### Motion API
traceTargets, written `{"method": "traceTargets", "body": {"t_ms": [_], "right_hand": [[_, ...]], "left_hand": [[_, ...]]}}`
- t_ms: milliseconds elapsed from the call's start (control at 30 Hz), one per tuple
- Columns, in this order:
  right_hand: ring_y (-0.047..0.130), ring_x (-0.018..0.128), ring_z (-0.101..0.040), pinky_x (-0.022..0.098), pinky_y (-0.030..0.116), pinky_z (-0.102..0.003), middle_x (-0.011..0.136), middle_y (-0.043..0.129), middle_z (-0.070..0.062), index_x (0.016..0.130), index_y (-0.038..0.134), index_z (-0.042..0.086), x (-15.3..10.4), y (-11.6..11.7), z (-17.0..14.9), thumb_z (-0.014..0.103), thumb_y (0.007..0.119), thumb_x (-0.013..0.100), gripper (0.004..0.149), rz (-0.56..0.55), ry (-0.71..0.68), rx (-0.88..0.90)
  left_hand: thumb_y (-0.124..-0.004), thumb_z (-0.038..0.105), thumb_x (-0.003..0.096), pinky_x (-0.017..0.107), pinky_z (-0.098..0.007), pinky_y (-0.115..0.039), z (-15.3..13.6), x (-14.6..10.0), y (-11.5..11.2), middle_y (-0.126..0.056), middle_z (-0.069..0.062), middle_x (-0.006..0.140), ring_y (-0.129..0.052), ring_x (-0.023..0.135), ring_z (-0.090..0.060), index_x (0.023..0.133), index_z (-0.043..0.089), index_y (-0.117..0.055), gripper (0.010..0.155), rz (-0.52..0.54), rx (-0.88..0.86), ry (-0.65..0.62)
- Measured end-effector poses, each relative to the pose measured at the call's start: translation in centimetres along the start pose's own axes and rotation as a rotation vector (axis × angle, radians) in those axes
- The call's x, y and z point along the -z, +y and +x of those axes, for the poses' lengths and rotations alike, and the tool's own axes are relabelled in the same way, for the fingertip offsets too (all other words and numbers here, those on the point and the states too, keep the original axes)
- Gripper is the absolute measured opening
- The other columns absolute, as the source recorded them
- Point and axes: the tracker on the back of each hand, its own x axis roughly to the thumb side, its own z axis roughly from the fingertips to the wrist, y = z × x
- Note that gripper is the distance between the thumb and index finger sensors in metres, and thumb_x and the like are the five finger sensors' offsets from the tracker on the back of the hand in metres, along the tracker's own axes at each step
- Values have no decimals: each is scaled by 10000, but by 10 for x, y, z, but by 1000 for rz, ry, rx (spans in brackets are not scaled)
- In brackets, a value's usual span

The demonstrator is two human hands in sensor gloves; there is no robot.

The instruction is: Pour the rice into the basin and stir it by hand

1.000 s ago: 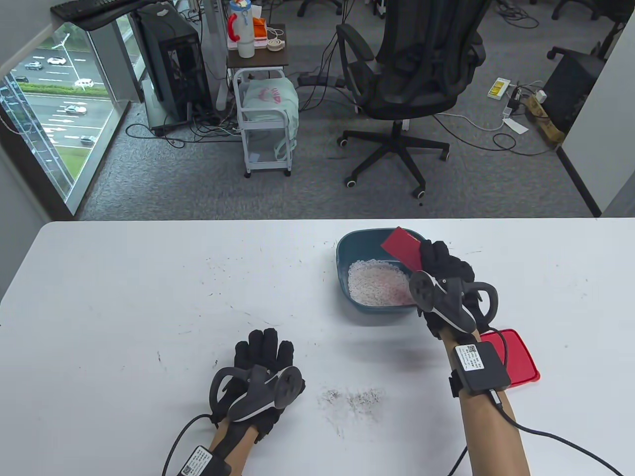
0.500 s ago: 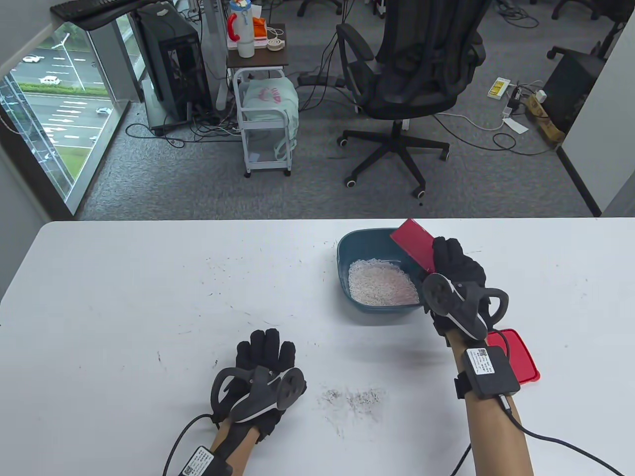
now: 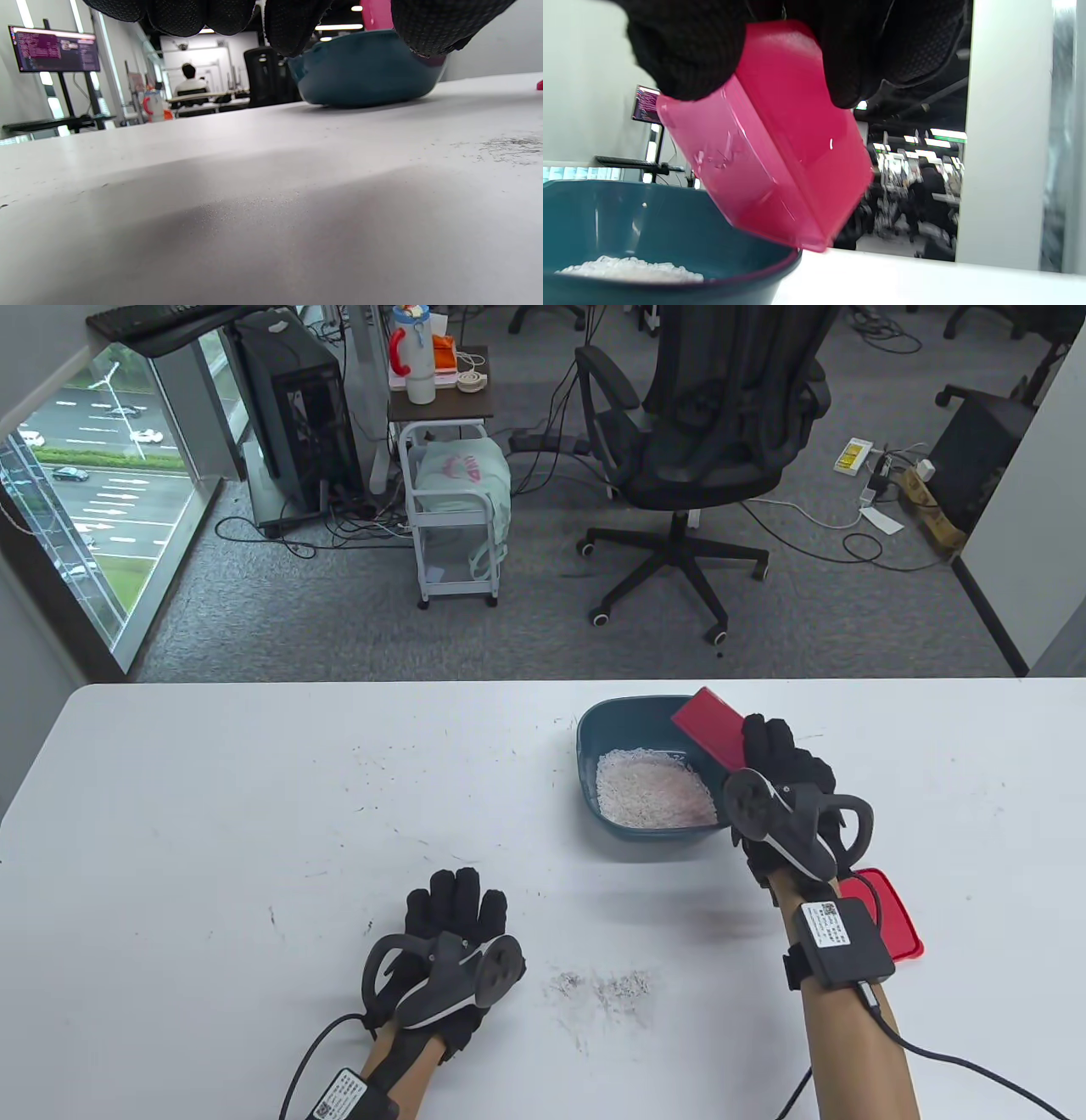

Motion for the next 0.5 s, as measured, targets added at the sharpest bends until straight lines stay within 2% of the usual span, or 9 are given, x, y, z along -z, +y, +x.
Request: {"method": "traceTargets", "body": {"t_ms": [33,67,133,233,333,367,400,467,500], "right_hand": [[996,553,-372,442,834,-593,921,716,-138,931,636,190,-3,-3,-1,425,944,214,815,-105,44,6],[998,542,-360,435,837,-585,921,699,-144,926,636,187,-3,-3,-3,420,942,219,804,-116,57,29],[996,551,-370,440,833,-595,924,697,-149,943,615,176,3,3,-2,414,940,226,822,91,43,19],[1001,521,-354,424,840,-588,912,704,-157,922,644,179,-5,-2,-5,424,946,218,804,-119,70,28],[992,556,-360,450,830,-598,930,674,-148,945,599,181,1,5,-4,418,938,233,824,97,49,16],[1000,539,-358,441,836,-598,917,704,-156,936,629,176,-5,1,-5,420,948,221,820,-56,36,5],[1003,521,-350,427,842,-592,906,708,-163,919,651,177,-6,-1,-6,428,948,215,804,-110,61,16],[1009,503,-340,409,850,-576,906,701,-169,928,638,176,-4,2,-8,421,945,220,809,-49,78,69],[1002,509,-339,413,845,-575,915,688,-168,941,617,168,-2,5,-8,422,940,228,824,69,65,68]], "left_hand": [[-746,660,396,718,-735,-540,0,0,0,-491,-265,1174,-540,1052,-575,1097,180,-646,856,-2,0,-1],[-747,659,396,718,-735,-539,0,0,0,-490,-266,1174,-542,1051,-575,1097,180,-646,855,-2,1,-1],[-746,660,397,719,-734,-540,1,0,1,-491,-266,1174,-542,1050,-576,1097,178,-647,856,-1,4,-2],[-747,660,395,719,-735,-540,1,0,0,-490,-266,1175,-541,1051,-577,1097,180,-646,857,1,1,-3],[-746,660,396,719,-735,-539,2,0,0,-488,-268,1175,-540,1051,-576,1099,179,-645,857,-3,7,-4],[-745,662,396,720,-735,-539,2,0,0,-488,-266,1175,-539,1052,-576,1098,182,-646,856,-4,7,-6],[-746,660,395,718,-736,-540,2,0,0,-489,-266,1175,-541,1051,-576,1097,179,-648,856,-4,5,-6],[-746,660,396,719,-735,-538,2,0,0,-488,-267,1175,-537,1052,-577,1097,179,-648,856,-4,4,-6],[-745,661,396,719,-736,-538,2,0,0,-487,-268,1175,-537,1052,-577,1099,181,-644,857,-4,7,-5]]}}
